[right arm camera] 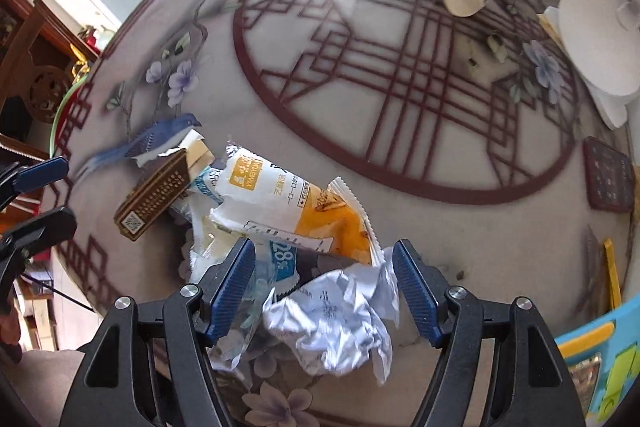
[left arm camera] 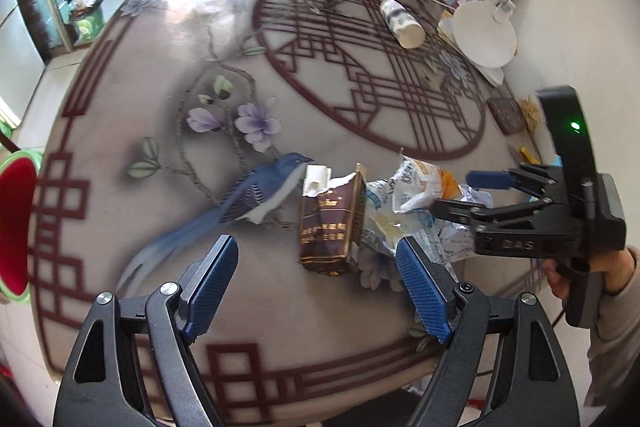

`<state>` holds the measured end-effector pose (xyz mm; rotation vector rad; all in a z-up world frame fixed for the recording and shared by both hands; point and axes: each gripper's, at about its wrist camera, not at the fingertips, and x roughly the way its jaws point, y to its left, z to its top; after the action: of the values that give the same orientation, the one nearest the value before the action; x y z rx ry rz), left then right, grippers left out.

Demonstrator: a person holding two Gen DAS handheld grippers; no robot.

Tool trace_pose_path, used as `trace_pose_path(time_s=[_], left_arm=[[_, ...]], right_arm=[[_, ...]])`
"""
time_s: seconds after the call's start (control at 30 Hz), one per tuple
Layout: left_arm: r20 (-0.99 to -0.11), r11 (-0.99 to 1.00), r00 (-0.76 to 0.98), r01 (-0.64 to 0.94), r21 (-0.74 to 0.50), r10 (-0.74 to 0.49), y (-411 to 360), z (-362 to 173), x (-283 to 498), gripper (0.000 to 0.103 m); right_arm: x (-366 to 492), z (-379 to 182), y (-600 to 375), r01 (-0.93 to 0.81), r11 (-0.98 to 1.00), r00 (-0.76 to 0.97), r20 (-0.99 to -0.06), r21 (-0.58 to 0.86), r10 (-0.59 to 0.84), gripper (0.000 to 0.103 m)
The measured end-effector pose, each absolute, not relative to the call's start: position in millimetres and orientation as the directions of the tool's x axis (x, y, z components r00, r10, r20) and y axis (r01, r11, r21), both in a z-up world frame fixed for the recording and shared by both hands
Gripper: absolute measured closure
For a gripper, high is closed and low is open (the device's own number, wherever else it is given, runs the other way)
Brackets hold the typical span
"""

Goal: Collect trash
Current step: 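Move both tools back toward the remaining trash on the table, then grasp brown cigarette box with left tool while right tool grasps orange snack wrapper, then carry the cigarette box and snack wrapper over the red bucket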

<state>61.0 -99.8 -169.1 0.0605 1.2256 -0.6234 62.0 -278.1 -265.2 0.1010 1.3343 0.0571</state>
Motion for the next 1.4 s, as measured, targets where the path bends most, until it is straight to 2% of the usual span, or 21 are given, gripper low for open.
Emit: trace_pose_path(time_s=[0.13,0.2,0.23,0.3,0.63,0.67,0.73,0.77,0.9,1.13,1.4], left_arm=[[-0.904,0.810,0.156,0.522,-0.268,-0.399,-122.1,-175.9,62.0,0.022],[-0.910,0.799,0.144,0.544,-0.256,-0.390,-132.2,-180.4,63.7,0.022],[-0.913,0.798,0.141,0.548,-0.250,-0.383,-135.9,-183.0,64.9,0.022],[-0.921,0.803,0.131,0.544,-0.243,-0.368,-141.9,-189.4,68.3,0.022],[-0.941,0.862,0.149,0.464,-0.206,-0.305,-136.5,-209.2,79.7,0.022],[-0.942,0.867,0.148,0.455,-0.205,-0.300,-135.3,-211.3,82.2,0.027],[-0.945,0.873,0.137,0.440,-0.212,-0.298,-132.5,-214.8,86.1,0.043],[-0.946,0.876,0.128,0.430,-0.217,-0.297,-130.7,-216.8,87.8,0.059],[-0.938,0.882,0.130,0.401,-0.247,-0.322,-120.4,-213.9,92.2,0.070],[-0.901,0.896,0.247,0.363,-0.254,-0.356,-96.3,-175.7,94.5,0.071],[-0.853,0.887,0.346,0.389,-0.250,-0.392,-81.9,-129.7,102.5,0.070]], right_arm=[[70.4,-274.3,-280.2,0.017,0.992,0.253,-0.961,0.123,0.114,0.036],[72.4,-276.9,-285.3,0.037,0.983,0.260,-0.952,0.178,0.163,0.068],[72.7,-277.0,-289.0,0.055,0.978,0.270,-0.946,0.202,0.180,0.074],[71.8,-275.5,-295.3,0.087,0.969,0.292,-0.936,0.230,0.196,0.078],[50.8,-226.9,-325.9,0.200,0.935,0.435,-0.881,0.294,0.184,0.080],[48.8,-223.1,-328.4,0.204,0.932,0.444,-0.877,0.301,0.185,0.080],[46.4,-211.8,-328.9,0.207,0.927,0.469,-0.863,0.314,0.188,0.080],[46.0,-206.8,-328.9,0.206,0.925,0.480,-0.857,0.319,0.188,0.080],[48.0,-187.0,-321.2,0.201,0.916,0.526,-0.827,0.346,0.197,0.080],[50.1,-155.5,-306.2,0.179,0.902,0.601,-0.769,0.394,0.216,0.080],[53.5,-130.8,-289.7,0.160,0.902,0.639,-0.739,0.401,0.216,0.080]])
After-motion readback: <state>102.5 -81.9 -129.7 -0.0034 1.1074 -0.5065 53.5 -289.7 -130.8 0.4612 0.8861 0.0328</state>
